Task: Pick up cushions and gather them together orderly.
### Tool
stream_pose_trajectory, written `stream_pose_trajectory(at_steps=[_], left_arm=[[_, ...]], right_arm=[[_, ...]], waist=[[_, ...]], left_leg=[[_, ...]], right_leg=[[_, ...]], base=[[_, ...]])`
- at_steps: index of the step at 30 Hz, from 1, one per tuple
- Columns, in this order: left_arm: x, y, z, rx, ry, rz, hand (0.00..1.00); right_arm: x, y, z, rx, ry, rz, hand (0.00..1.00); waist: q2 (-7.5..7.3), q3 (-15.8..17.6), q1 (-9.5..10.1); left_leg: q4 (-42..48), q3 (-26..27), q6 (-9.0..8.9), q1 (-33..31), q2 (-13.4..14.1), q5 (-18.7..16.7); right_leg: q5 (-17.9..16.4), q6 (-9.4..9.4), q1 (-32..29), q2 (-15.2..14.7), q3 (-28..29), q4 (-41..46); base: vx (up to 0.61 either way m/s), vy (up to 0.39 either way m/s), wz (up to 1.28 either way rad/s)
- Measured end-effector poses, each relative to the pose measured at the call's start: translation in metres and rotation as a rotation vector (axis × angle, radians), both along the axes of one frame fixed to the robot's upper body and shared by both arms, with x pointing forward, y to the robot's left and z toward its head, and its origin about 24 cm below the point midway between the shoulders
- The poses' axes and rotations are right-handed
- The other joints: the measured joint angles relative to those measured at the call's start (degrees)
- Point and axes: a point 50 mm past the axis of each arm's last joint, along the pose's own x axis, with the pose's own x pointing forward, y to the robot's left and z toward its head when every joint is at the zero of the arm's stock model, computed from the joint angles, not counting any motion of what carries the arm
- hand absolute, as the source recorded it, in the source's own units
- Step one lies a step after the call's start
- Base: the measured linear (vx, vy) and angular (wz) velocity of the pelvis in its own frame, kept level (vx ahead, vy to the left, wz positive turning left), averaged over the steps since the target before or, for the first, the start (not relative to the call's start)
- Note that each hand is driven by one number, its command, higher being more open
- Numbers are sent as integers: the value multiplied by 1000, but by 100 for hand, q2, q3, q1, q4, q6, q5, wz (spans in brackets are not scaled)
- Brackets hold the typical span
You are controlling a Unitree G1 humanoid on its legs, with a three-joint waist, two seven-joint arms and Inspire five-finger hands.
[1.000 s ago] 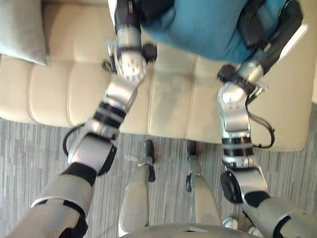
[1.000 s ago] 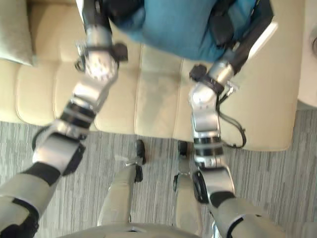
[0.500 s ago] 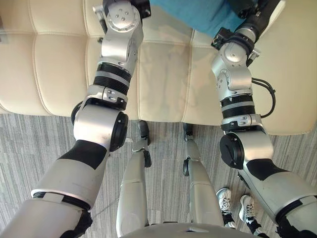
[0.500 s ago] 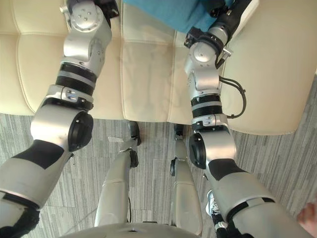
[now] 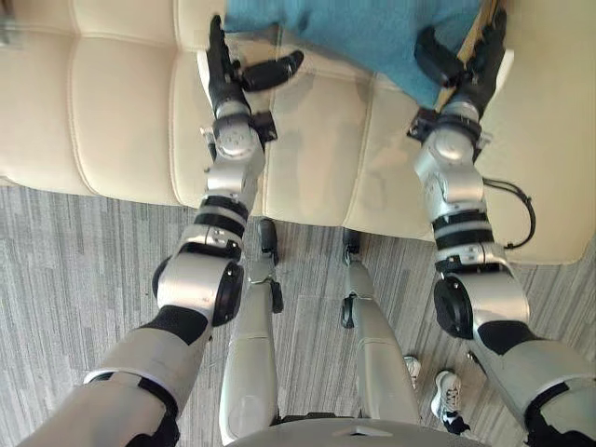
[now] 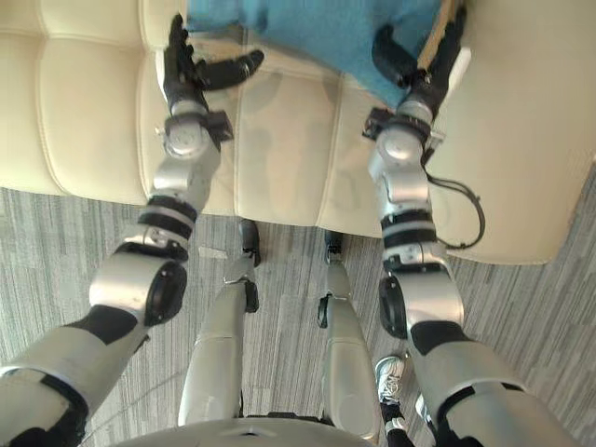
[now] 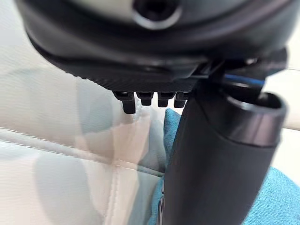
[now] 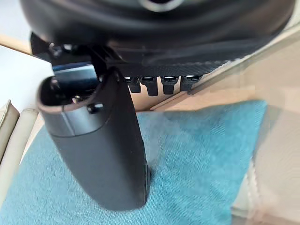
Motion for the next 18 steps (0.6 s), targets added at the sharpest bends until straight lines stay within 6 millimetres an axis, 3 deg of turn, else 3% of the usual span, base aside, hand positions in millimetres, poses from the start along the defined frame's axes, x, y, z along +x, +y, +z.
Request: stream_pose_trajectory(at_steps=[5, 8, 11, 14, 17, 18], left_arm=[[-9, 20, -18, 15, 11, 39, 100], [-23, 36, -37, 36, 14, 72, 100], [-40, 45, -48, 44, -9, 82, 100], [-63, 47, -81, 28, 29, 60, 100], [-95, 40, -135, -46, 162, 42, 100], [-111, 36, -161, -74, 244, 30, 100]], right_arm=[[-23, -30, -20, 32, -16, -83, 100], [-53, -53, -29, -5, -73, -146, 100], [-79, -60, -33, -57, -133, -156, 100], [-102, -57, -57, -116, -98, -100, 100], [-120, -46, -98, -132, 41, -28, 100], [-129, -39, -117, -133, 112, 8, 100]], waist=[[-9, 5, 63], [-17, 6, 104], [-31, -2, 112], [-55, -31, 136], [-60, -192, 183], [-58, -312, 216]], left_leg=[[-84, -104, -108, 146, 116, 72], [-197, -108, -134, 508, 169, 85], [-253, -121, -157, 743, 197, 74], [-326, -157, -207, 1087, 207, 38], [-447, -188, -238, 1427, 218, 16], [-494, -190, -259, 1571, 221, -7]], right_leg=[[-20, -30, 148, 117, -87, 1], [-63, -86, 447, 169, -105, 2], [-122, -114, 668, 202, -128, 2], [-243, -144, 997, 238, -191, 2], [-428, -188, 1232, 259, -249, 144], [-498, -188, 1340, 263, -259, 179]], base=[[58, -23, 4], [72, -20, 0], [72, -14, 1], [78, -3, 6], [118, -2, 7], [124, 4, 3]])
